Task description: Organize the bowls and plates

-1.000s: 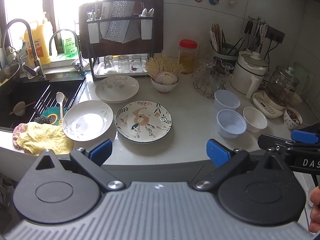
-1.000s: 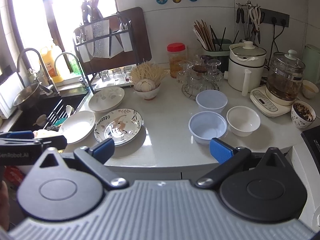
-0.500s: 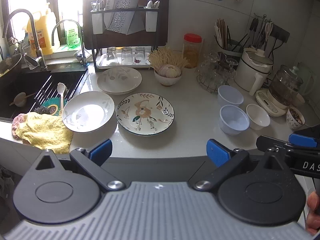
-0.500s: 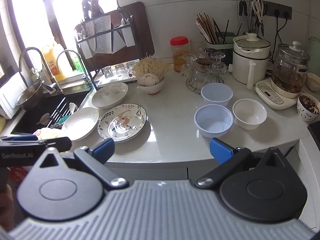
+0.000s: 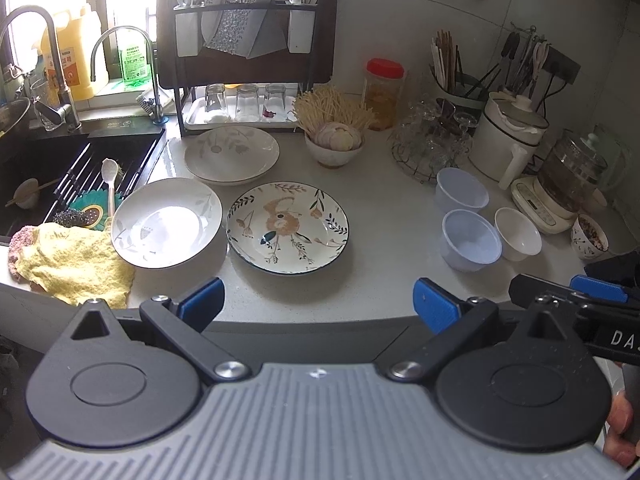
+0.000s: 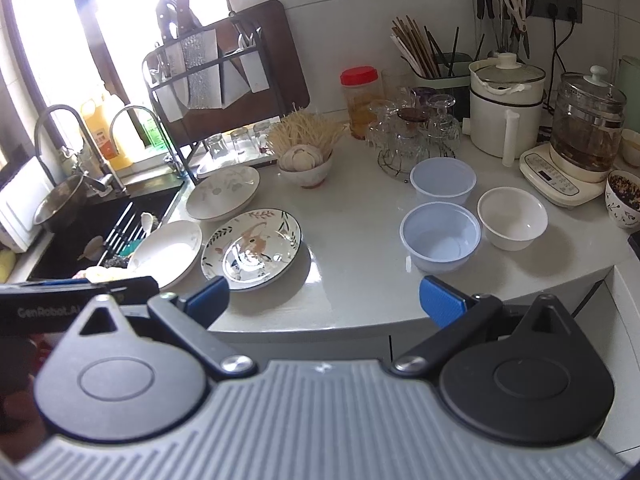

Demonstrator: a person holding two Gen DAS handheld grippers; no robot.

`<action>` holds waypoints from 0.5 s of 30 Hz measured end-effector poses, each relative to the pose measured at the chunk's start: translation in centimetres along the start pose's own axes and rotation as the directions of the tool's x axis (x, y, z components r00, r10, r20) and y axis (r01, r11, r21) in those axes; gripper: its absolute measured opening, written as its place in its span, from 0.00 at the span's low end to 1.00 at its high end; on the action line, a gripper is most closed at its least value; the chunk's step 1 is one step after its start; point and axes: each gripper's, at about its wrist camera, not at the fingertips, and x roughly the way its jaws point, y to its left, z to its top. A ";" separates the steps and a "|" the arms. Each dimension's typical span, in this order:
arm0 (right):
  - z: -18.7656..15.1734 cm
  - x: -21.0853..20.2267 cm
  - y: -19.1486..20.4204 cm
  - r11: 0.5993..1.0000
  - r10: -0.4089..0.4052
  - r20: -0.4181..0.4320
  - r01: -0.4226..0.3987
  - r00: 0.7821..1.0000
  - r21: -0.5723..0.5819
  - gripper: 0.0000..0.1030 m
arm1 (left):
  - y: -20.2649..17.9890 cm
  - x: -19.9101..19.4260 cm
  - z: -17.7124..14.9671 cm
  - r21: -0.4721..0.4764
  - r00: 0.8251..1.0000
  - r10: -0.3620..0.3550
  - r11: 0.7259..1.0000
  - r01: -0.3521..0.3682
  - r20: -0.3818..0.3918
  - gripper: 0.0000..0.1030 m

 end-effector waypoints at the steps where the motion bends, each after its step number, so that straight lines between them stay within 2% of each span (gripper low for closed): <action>1: 0.1 0.5 0.2 1.000 0.002 0.003 -0.002 1.000 0.007 1.00 | 0.4 0.3 0.2 -0.002 1.000 -0.001 1.000 0.001 0.001 0.99; 9: 1.5 7.1 2.3 0.998 0.017 0.001 -0.017 1.000 0.057 1.00 | 6.1 6.2 2.7 -0.015 0.998 -0.041 0.999 0.041 -0.046 0.99; 15: 1.6 13.4 3.8 0.997 0.049 -0.030 -0.047 0.998 0.069 0.89 | 9.3 11.7 3.4 -0.007 0.995 -0.059 0.998 0.058 -0.079 0.98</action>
